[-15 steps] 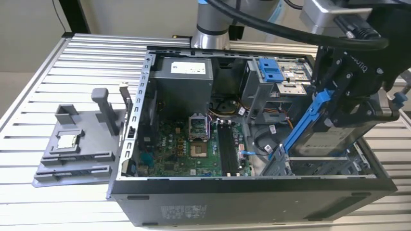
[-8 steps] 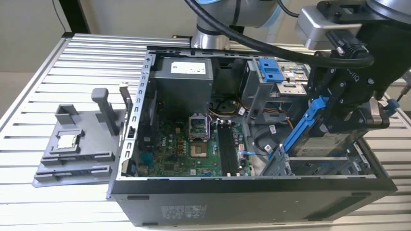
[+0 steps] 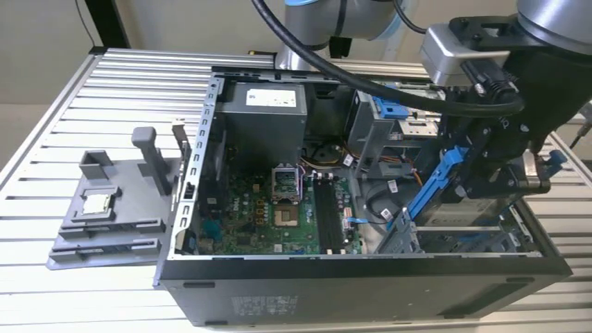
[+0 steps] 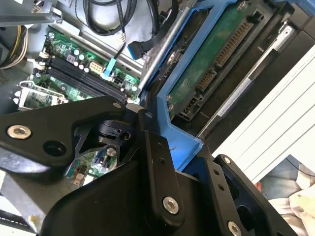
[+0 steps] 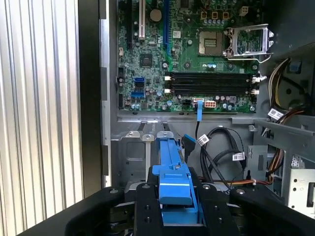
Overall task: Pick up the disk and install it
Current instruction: 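Insert the disk into the insertion slot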
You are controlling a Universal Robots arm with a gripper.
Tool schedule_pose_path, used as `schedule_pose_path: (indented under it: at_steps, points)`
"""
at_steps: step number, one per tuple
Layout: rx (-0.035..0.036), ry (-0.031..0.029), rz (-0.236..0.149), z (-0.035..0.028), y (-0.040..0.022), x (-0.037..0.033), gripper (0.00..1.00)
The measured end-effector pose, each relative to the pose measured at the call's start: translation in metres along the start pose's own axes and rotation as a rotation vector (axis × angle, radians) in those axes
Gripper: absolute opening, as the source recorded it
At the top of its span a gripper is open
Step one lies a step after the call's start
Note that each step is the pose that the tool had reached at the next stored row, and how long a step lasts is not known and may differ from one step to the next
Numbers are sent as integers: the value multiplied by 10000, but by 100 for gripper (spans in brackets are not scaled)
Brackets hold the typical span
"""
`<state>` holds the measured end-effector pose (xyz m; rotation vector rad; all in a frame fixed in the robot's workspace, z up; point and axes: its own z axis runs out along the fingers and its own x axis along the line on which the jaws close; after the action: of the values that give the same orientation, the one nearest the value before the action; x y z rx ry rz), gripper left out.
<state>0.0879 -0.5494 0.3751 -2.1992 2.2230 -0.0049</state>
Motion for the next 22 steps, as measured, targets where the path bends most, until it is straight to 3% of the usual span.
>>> schedule_pose_path:
  at_steps: [4, 22]
  points:
    - [9, 0, 1, 60, 1, 0, 0]
    - [43, -3, -1, 64, 1, 0, 0]
